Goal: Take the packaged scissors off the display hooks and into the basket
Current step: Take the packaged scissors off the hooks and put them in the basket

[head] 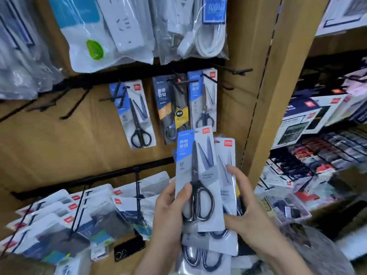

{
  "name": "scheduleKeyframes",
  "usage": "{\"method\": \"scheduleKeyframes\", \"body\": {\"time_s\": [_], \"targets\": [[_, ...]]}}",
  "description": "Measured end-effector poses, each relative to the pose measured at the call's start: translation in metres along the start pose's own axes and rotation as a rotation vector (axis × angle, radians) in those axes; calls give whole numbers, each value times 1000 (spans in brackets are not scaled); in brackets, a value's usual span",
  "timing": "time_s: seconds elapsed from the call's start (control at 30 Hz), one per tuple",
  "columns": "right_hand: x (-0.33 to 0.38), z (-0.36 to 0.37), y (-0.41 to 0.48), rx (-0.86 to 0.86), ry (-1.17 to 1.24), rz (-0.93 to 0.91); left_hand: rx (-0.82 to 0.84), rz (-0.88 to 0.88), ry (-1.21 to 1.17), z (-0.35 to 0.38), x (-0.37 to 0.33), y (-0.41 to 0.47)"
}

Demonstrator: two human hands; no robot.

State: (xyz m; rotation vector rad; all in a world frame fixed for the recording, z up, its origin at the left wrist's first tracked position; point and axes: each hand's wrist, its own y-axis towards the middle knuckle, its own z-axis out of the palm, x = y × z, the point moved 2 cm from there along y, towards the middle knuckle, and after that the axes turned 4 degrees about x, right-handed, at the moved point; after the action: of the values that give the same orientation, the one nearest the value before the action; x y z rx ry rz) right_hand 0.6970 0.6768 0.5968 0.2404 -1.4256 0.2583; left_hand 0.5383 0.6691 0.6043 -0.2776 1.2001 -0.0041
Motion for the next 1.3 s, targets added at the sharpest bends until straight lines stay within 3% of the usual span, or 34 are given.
{"method": "scheduleKeyframes", "body": {"time_s": [0.17, 0.43, 0.73, 1.3], "targets": [[-7, -17, 28, 73, 46, 42, -214, 58, -159, 8, -8, 5], [-12, -15, 54, 90, 119, 57, -321, 260, -42, -14, -34, 4], [-4, 4, 55, 86, 102, 18, -332, 361, 94, -73, -49, -17], [-2, 23, 53, -1, 96, -104, -285, 351, 301, -102, -65, 12]]}}
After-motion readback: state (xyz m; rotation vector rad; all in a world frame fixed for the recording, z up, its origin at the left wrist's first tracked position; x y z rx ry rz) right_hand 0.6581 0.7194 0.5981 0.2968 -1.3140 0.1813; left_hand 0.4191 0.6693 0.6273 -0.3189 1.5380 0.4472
